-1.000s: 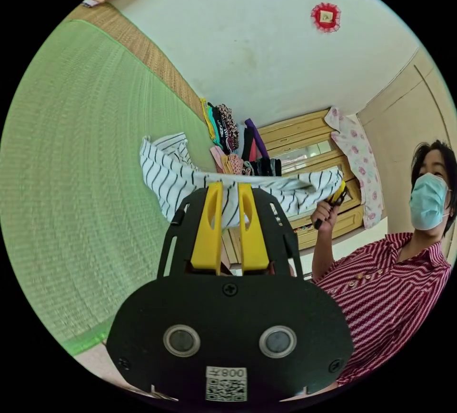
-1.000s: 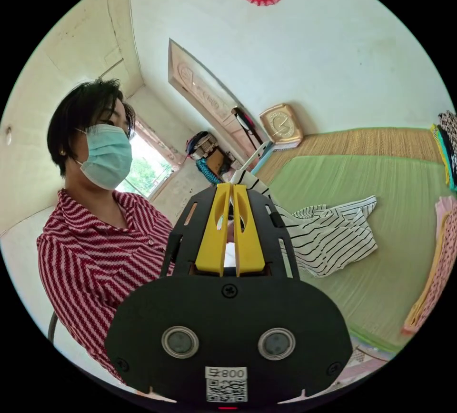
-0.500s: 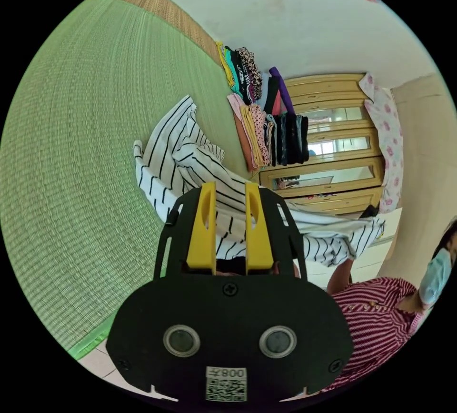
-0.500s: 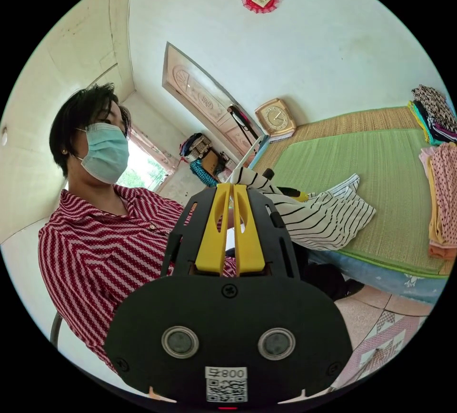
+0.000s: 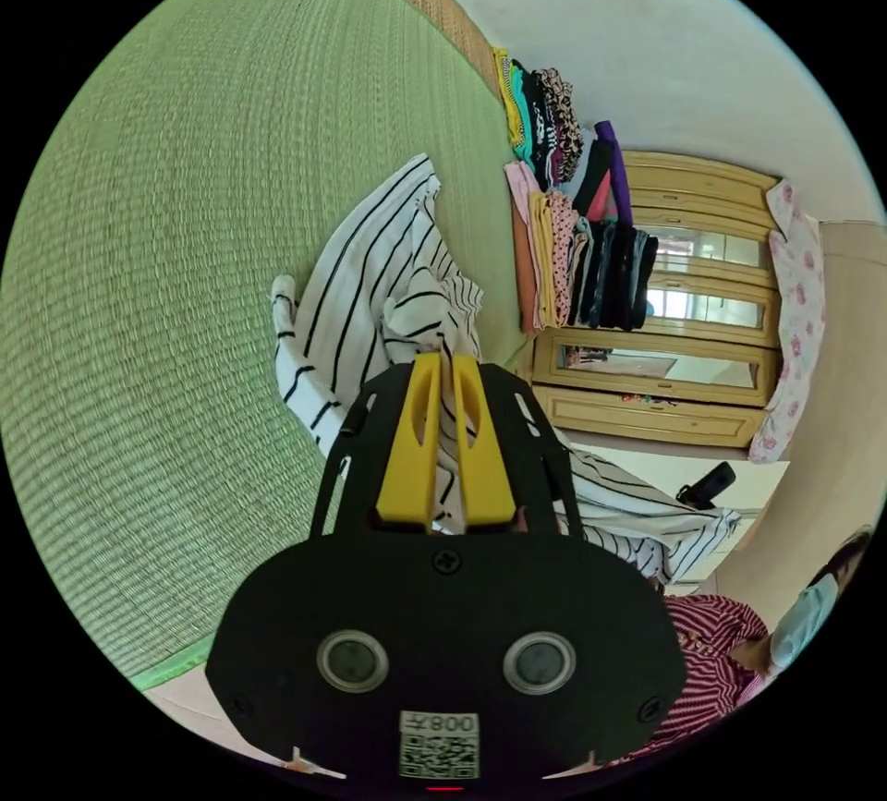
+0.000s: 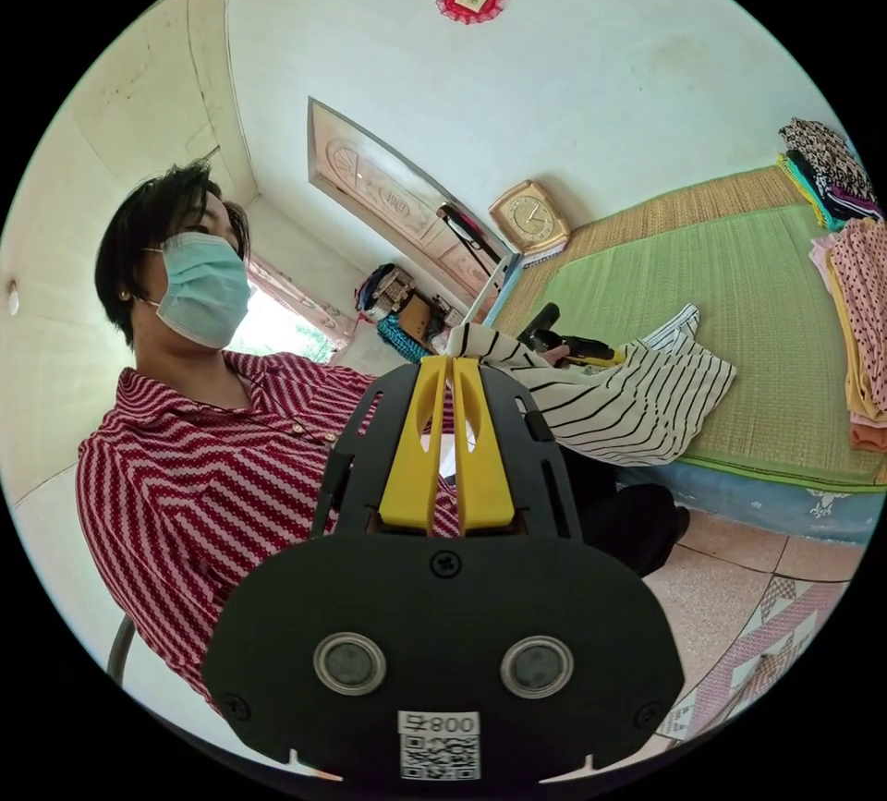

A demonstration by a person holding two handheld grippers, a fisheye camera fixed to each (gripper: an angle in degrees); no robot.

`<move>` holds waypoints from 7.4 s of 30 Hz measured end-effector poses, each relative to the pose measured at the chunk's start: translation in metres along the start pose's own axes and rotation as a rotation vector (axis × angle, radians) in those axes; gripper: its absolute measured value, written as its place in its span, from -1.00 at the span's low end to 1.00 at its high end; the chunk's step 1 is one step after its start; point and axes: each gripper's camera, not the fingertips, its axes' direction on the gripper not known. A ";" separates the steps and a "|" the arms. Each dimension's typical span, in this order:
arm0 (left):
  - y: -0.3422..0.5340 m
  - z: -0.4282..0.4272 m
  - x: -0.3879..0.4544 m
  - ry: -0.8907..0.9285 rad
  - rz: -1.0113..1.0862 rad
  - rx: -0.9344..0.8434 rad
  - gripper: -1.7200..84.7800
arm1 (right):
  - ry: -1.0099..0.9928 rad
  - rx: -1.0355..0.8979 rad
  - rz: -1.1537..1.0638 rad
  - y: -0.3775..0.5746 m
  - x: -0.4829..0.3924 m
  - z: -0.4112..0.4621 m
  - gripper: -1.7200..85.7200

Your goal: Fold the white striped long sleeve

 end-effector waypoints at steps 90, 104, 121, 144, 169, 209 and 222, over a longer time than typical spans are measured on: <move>0.434 -0.135 -0.247 0.229 0.612 0.840 -0.95 | 0.107 0.315 -0.182 -0.131 0.006 -0.052 -0.95; 0.501 -0.087 -0.313 0.258 0.699 0.861 -0.95 | 0.096 0.341 -0.221 -0.132 0.009 -0.078 -0.95; 0.589 -0.063 -0.369 0.250 0.898 0.946 -0.96 | 0.058 0.372 -0.394 -0.146 -0.029 -0.102 -0.95; 0.625 -0.046 -0.470 0.268 0.947 0.981 -0.95 | 0.061 0.393 -0.525 -0.159 -0.052 -0.120 -0.95; 0.643 -0.042 -0.526 0.270 0.962 0.962 -0.95 | 0.081 0.395 -0.541 -0.165 -0.043 -0.140 -0.95; 0.750 -0.086 -0.479 0.233 1.032 0.991 -0.95 | 0.084 0.396 -0.614 -0.098 -0.103 -0.159 -0.95; 0.757 -0.126 -0.411 0.239 1.014 0.990 -0.95 | 0.087 0.394 -0.607 -0.068 -0.123 -0.150 -0.95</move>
